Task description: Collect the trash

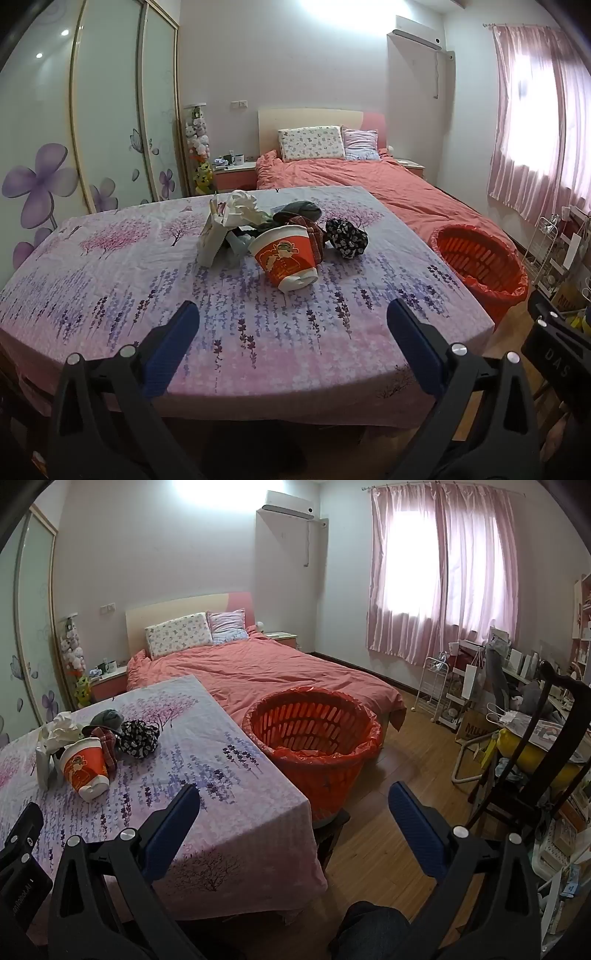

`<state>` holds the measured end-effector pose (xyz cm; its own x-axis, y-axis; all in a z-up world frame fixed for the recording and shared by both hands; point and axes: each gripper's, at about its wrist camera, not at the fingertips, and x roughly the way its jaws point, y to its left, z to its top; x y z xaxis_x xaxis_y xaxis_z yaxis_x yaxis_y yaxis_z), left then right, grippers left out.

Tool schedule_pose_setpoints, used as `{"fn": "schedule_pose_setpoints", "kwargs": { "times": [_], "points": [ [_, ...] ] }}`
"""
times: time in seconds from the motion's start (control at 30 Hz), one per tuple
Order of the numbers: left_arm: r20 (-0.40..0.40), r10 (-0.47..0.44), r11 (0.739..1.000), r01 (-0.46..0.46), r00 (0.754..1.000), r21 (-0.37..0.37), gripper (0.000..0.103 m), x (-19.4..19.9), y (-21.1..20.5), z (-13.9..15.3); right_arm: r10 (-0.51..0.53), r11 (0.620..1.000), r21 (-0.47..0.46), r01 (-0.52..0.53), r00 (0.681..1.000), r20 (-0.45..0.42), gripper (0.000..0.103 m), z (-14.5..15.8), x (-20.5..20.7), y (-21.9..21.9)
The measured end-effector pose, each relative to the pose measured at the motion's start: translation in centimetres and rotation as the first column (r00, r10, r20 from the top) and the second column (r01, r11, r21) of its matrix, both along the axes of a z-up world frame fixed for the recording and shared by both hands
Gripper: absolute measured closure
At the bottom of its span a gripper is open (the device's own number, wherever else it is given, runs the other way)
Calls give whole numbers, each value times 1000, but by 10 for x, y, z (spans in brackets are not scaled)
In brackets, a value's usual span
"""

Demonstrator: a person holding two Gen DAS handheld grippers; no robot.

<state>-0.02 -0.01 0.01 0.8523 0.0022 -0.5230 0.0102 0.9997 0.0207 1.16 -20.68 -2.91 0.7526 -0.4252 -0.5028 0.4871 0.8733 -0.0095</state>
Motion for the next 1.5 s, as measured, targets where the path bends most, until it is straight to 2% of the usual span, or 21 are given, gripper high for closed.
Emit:
{"fn": "schedule_pose_setpoints", "kwargs": {
  "times": [1.5],
  "points": [
    [-8, -1, 1000, 1, 1000, -1, 4, 1, -1, -1, 0, 1000, 1, 0, 1000, -4, 2, -2, 0, 1]
  ]
}}
